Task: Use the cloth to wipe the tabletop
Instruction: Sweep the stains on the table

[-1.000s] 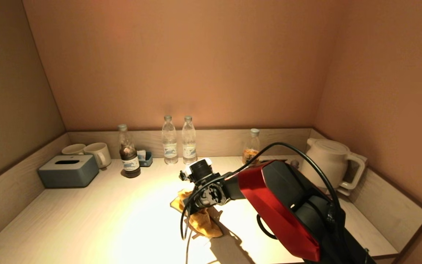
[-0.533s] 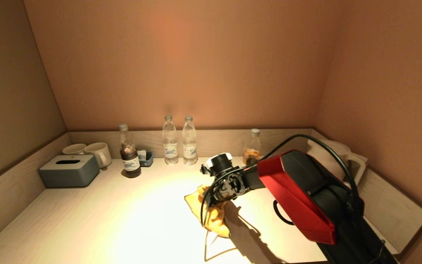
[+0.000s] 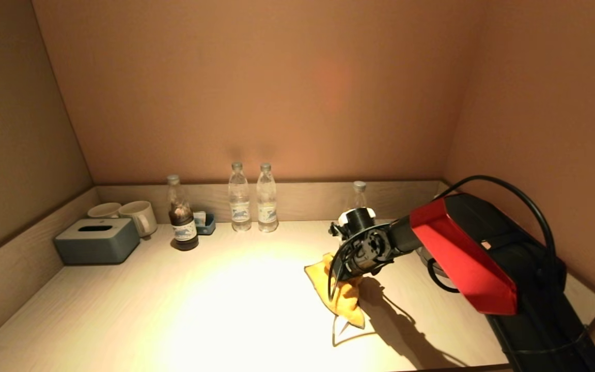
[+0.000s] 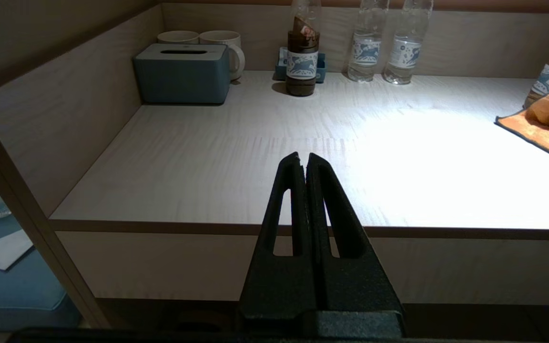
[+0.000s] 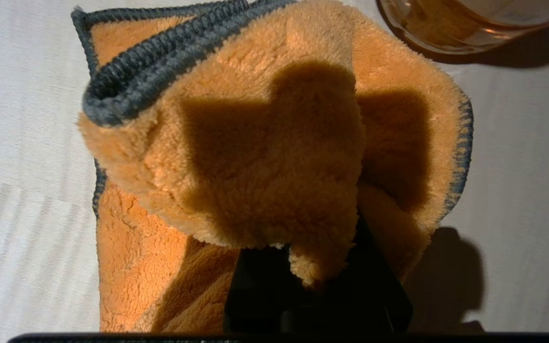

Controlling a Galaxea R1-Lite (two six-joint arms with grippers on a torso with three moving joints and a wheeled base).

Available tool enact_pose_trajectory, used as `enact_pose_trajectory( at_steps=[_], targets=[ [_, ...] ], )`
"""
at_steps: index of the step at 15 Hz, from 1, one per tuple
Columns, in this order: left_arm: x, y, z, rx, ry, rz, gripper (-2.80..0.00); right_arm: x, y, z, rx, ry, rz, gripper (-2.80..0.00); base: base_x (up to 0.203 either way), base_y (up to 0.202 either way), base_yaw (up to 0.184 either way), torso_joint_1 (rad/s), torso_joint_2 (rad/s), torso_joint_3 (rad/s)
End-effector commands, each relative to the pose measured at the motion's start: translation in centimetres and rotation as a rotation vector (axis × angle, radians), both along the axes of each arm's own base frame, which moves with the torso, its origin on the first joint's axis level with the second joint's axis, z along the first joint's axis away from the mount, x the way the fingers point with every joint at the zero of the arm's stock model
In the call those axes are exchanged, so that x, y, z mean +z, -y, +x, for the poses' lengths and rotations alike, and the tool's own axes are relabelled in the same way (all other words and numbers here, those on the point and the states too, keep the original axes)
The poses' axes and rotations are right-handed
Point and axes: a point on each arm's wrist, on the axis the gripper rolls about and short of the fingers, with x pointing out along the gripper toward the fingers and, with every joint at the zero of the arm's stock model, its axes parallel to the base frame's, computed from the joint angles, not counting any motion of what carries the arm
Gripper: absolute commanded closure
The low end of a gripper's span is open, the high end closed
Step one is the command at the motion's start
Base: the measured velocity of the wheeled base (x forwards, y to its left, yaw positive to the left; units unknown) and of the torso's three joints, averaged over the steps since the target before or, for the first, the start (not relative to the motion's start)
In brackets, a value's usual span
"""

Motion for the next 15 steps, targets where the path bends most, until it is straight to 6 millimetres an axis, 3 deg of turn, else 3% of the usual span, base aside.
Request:
enact_pose_trajectory(
  at_steps=[1, 3, 9, 12, 15],
  targets=[
    [0.0, 0.0, 0.0, 0.000, 0.000, -0.001, 0.00, 1.1, 1.8, 0.0, -0.037, 0.009, 0.003, 0.00, 0.000, 0.000, 0.000, 0.000, 0.00, 0.000],
    [0.0, 0.0, 0.0, 0.000, 0.001, -0.001, 0.00, 1.6, 3.2, -0.6, -0.063, -0.005, 0.000, 0.00, 0.000, 0.000, 0.000, 0.000, 0.00, 0.000],
    [0.0, 0.0, 0.0, 0.000, 0.001, -0.001, 0.00, 1.9, 3.4, -3.3, -0.041, -0.045, 0.005, 0.00, 0.000, 0.000, 0.000, 0.000, 0.00, 0.000],
    [0.0, 0.0, 0.0, 0.000, 0.000, -0.001, 0.00, 2.6, 0.8, -6.8, 0.076, -0.068, 0.032, 0.00, 0.000, 0.000, 0.000, 0.000, 0.00, 0.000],
    [0.0, 0.0, 0.0, 0.000, 0.001, -0.001, 0.00, 3.0, -1.9, -8.6, 0.164, -0.053, 0.046, 0.00, 0.000, 0.000, 0.000, 0.000, 0.00, 0.000]
  ],
)
